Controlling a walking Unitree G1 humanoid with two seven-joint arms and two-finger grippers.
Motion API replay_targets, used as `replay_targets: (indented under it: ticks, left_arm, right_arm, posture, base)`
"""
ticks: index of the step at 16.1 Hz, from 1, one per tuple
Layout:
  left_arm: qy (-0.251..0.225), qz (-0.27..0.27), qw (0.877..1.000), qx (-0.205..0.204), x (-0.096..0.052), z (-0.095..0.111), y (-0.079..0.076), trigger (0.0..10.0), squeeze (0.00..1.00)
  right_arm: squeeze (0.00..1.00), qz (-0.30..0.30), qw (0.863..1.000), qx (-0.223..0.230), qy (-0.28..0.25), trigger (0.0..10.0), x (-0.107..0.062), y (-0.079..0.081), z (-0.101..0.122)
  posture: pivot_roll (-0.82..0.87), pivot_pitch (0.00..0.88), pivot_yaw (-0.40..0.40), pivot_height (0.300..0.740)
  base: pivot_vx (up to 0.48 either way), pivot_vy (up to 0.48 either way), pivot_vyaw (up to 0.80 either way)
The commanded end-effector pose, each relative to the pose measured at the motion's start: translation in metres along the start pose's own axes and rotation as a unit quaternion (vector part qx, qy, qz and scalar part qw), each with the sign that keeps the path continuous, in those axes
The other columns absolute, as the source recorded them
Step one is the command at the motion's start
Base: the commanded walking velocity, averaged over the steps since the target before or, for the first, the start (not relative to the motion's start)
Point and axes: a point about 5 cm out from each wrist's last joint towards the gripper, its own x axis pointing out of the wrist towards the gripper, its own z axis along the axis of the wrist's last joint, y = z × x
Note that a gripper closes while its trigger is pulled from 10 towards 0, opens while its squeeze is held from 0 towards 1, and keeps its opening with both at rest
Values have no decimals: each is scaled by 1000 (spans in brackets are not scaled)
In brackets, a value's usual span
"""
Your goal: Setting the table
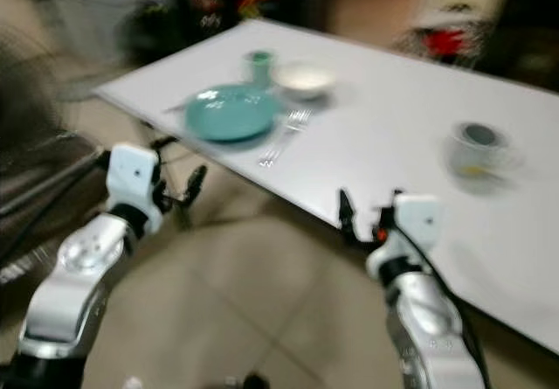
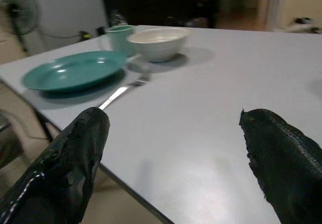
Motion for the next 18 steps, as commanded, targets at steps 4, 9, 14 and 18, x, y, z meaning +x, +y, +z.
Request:
replay_targets:
  ticks: [4,9,14,18]
  left_arm:
    - [4,11,1000,6,-3,1,5,10000,0]
    - [6,16,1000,7,-3,1,6,10000,0]
    - [7,16,1000,7,-2,1,7,10000,0]
    - [8,20,1000,8,-2,2,10,10000,0]
  right_arm:
    - [1000,21,1000,11,2,10000,3,6,1]
    - [0,16,1000,11,-1,10000,4,8,1]
    - [0,11,998,56,7,10000,3,10,-1]
    - [0,24,998,60,12,10000,6,14,-1]
  posture:
    - [8,0,50,740]
    - [8,0,50,740]
    - [9,0,52,740]
    - [18,0,47,740]
  base:
    - [0,139,800]
    - [0,302,480]
    - [0,302,0]
    - [0,303,0]
